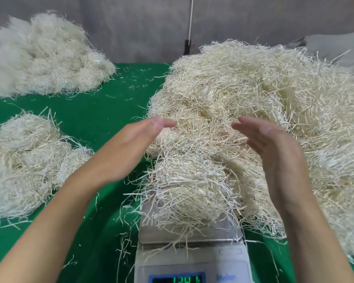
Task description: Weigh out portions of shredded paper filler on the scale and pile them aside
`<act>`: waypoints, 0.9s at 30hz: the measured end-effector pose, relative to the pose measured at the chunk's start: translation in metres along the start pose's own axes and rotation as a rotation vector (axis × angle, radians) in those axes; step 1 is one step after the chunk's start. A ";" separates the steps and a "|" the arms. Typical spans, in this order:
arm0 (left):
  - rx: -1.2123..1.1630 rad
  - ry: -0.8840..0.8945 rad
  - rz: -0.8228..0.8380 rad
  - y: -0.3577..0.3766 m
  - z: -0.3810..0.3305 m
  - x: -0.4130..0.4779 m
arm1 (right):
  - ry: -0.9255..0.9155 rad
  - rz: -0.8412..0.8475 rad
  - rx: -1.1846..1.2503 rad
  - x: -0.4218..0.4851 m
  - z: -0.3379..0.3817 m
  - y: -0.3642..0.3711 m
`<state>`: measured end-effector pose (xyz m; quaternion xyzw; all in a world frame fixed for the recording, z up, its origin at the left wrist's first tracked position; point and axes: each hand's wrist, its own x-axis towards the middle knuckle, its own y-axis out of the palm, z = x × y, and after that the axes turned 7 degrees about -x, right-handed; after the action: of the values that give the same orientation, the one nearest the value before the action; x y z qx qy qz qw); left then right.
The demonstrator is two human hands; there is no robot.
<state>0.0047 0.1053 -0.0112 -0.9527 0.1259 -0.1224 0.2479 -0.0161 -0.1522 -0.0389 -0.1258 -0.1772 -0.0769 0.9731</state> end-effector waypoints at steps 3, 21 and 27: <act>0.025 0.032 -0.039 -0.001 -0.008 -0.002 | 0.010 0.002 -0.046 -0.002 0.005 -0.003; 0.062 0.139 -0.079 0.007 -0.017 -0.018 | -0.044 0.051 -0.181 -0.035 0.014 0.009; 0.102 0.186 -0.088 0.009 -0.019 -0.022 | -0.022 0.060 -0.196 -0.041 0.014 0.006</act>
<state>-0.0230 0.0958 -0.0033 -0.9280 0.0998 -0.2273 0.2777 -0.0575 -0.1383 -0.0423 -0.2263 -0.1756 -0.0634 0.9560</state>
